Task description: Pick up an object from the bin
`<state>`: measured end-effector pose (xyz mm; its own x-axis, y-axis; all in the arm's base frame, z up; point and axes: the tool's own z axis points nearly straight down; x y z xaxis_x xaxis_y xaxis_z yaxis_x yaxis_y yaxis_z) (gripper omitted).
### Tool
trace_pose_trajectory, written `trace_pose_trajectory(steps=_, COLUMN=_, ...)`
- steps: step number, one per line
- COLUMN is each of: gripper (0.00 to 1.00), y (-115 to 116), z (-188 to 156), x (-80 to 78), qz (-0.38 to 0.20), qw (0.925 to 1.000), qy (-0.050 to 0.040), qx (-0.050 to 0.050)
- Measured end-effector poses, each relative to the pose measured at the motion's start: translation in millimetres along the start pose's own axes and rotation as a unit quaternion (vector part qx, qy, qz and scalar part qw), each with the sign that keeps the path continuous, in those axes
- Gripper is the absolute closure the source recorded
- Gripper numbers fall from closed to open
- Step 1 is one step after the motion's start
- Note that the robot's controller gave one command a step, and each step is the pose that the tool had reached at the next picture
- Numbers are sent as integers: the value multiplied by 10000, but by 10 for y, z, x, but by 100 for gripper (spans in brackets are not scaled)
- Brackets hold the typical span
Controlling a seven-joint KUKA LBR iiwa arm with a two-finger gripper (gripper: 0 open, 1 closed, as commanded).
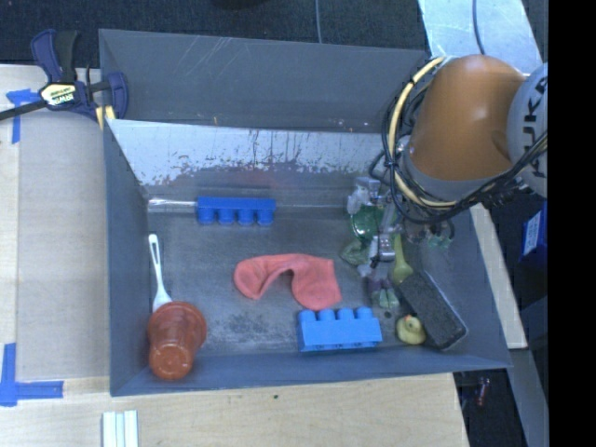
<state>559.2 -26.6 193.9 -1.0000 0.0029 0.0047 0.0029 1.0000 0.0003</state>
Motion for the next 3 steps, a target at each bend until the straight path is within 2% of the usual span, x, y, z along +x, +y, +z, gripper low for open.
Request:
trace_pose_trajectory(steps=1, gripper=0, y=0, z=-49, x=-16, qz=-4, qw=10000, qy=-44, qx=2)
trace_pose_trajectory(steps=2, gripper=0, y=307, z=745, x=-149, qz=-51, qw=10000, qy=-66, qx=1)
trace_pose_trajectory(steps=3, gripper=0, y=636, z=1253, x=-149, qz=379, qw=9993, qy=-69, qx=-1)
